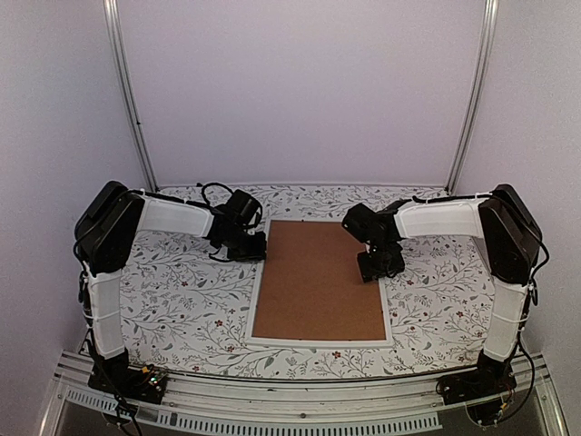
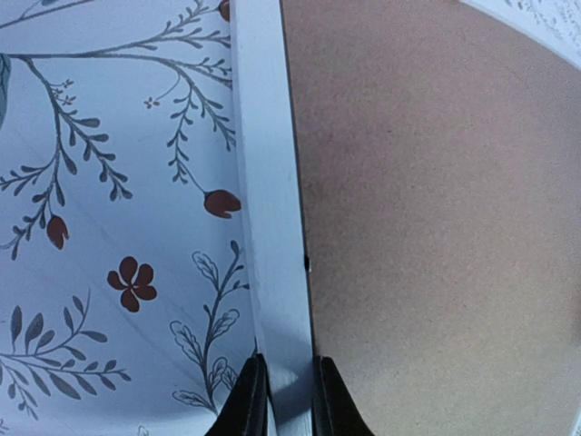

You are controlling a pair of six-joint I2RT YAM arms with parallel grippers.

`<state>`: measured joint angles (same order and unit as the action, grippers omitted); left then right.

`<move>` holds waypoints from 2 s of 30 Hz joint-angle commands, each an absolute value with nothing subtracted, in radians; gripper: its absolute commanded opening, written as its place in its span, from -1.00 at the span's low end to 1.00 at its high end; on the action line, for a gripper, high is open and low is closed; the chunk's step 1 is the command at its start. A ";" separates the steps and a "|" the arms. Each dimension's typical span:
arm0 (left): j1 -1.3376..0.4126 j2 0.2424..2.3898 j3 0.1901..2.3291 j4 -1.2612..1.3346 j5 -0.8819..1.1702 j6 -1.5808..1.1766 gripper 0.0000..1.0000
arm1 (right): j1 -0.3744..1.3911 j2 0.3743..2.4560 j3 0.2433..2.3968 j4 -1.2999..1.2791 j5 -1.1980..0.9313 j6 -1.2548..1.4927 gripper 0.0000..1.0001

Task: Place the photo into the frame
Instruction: Press the fastener onto the backboard.

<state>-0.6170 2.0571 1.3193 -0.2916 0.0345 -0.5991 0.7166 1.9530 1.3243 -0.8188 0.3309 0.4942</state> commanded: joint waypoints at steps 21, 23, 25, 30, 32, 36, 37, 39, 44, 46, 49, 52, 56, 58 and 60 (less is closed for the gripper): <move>-0.634 2.048 1.286 -0.313 0.050 -0.591 -1.00 | 0.730 1.573 1.048 -0.872 0.108 0.545 0.26; -0.634 2.048 1.285 -0.312 0.049 -0.592 -1.00 | 0.730 1.548 1.012 -0.862 0.092 0.558 0.25; -0.634 2.048 1.285 -0.312 0.047 -0.594 -1.00 | 0.732 1.534 0.984 -0.851 0.072 0.569 0.25; -0.634 2.046 1.286 -0.312 0.047 -0.594 -1.00 | 0.741 1.534 0.948 -0.828 0.054 0.582 0.26; -0.634 2.046 1.286 -0.312 0.049 -0.594 -1.00 | 0.742 1.546 0.941 -0.821 0.054 0.584 0.25; -0.634 2.045 1.284 -0.312 0.049 -0.594 -1.00 | 0.742 1.566 0.939 -0.818 0.070 0.584 0.25; -0.634 2.046 1.284 -0.311 0.050 -0.594 -1.00 | 0.742 1.572 0.939 -0.818 0.072 0.584 0.25; -0.634 2.046 1.283 -0.312 0.051 -0.594 -1.00 | 0.742 1.585 0.939 -0.817 0.076 0.584 0.25; -0.634 2.045 1.281 -0.312 0.050 -0.592 -1.00 | 0.741 1.612 0.937 -0.810 0.085 0.581 0.26; -0.634 2.045 1.281 -0.311 0.049 -0.592 -1.00 | 0.741 1.617 0.938 -0.808 0.087 0.581 0.26; -0.634 2.045 1.283 -0.311 0.050 -0.592 -1.00 | 0.738 1.621 0.937 -0.806 0.089 0.578 0.26; -0.634 2.046 1.281 -0.312 0.050 -0.592 -1.00 | 0.733 1.623 0.932 -0.806 0.091 0.578 0.26; -0.634 2.043 1.281 -0.312 0.051 -0.590 -1.00 | 0.724 1.616 0.928 -0.807 0.094 0.574 0.26; -0.635 2.043 1.279 -0.313 0.049 -0.591 -1.00 | 0.719 1.607 0.930 -0.808 0.094 0.572 0.26; -0.634 2.043 1.280 -0.313 0.049 -0.590 -1.00 | 0.715 1.602 0.931 -0.809 0.095 0.569 0.26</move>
